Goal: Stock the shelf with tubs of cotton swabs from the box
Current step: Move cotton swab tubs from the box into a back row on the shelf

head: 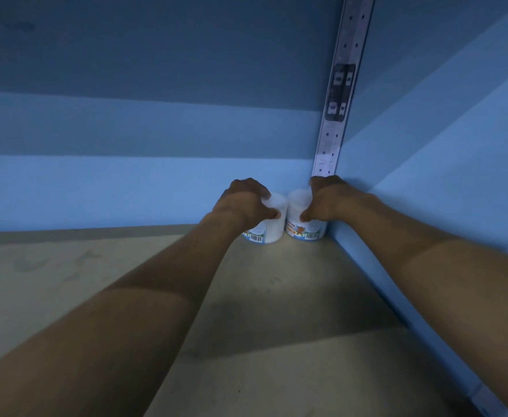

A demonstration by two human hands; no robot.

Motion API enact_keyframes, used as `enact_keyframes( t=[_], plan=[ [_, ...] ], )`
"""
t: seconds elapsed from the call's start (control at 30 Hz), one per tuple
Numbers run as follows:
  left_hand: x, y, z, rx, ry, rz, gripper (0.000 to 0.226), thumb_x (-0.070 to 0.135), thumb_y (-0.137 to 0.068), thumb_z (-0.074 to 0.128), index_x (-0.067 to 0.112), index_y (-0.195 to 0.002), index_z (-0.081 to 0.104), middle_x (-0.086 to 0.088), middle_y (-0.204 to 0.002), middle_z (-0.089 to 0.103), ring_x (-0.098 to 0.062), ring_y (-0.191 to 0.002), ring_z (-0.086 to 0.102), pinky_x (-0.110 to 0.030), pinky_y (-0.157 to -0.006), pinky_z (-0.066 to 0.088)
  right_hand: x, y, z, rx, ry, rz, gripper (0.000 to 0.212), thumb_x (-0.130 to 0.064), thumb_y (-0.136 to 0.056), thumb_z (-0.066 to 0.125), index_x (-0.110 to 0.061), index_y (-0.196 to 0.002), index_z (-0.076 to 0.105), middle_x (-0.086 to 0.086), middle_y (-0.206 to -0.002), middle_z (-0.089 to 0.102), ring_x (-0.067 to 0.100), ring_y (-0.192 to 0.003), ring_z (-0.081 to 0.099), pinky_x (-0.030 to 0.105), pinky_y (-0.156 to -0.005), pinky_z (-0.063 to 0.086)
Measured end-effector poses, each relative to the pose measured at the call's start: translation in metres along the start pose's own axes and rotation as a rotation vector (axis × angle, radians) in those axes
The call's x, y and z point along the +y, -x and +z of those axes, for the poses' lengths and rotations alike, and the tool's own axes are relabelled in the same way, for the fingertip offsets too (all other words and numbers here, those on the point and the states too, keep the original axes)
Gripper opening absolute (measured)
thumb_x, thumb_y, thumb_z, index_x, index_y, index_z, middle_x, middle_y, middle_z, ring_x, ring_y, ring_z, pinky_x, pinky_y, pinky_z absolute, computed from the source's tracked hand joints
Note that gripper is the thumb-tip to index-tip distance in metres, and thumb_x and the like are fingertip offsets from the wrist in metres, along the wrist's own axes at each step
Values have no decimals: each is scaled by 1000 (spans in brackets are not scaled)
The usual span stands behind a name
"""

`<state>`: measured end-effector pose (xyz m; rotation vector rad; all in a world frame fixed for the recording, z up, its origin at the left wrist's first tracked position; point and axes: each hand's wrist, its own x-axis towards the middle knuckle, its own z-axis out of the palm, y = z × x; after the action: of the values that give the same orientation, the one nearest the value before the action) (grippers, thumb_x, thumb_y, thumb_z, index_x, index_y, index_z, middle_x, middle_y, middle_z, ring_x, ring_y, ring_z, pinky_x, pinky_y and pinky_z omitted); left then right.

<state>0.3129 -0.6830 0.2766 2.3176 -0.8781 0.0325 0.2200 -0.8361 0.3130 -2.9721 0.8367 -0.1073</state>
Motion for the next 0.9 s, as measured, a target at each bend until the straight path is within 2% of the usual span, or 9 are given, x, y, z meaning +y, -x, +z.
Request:
enact_keyframes(
  t=[0.27,0.43,0.57,0.73,0.9],
  plan=[
    [-2,-9,3,6,11,13,51,40,-76,81,23,-122,65,2,-136,54,-16,-123,52,-25,-98,40,-2,-11,3,10,-3,7,75,-39,-79,82,-8,-137,47,18,-136,52,33,-122,55,33,-90,48],
    [-2,-12,6,14,1,13,52,40,-78,79,23,-125,63,1,-138,53,-17,-127,51,-28,-103,40,-2,-14,1,0,-6,2,76,-39,-77,84,-7,-136,49,18,-136,54,32,-121,55,32,-88,48],
    [-5,-15,4,16,6,6,55,44,-75,80,26,-124,64,3,-138,54,-15,-127,50,-27,-102,39,-1,-14,1,1,4,0,75,-40,-77,84,-7,-135,50,19,-136,54,33,-122,55,32,-91,48],
    [-10,-2,-1,-37,0,85,66,45,-79,77,28,-138,52,5,-153,39,-13,-141,33,-25,-112,27,-1,-10,-4,-17,19,-9,85,-45,-72,86,-10,-139,46,17,-138,53,31,-123,54,34,-94,49],
    [-19,34,-38,30,10,120,35,38,-85,69,31,-119,64,8,-131,54,-11,-122,50,-25,-101,41,-21,3,-21,20,-12,-51,98,-53,-68,84,-14,-146,40,13,-144,49,30,-129,50,39,-103,46]
  ],
)
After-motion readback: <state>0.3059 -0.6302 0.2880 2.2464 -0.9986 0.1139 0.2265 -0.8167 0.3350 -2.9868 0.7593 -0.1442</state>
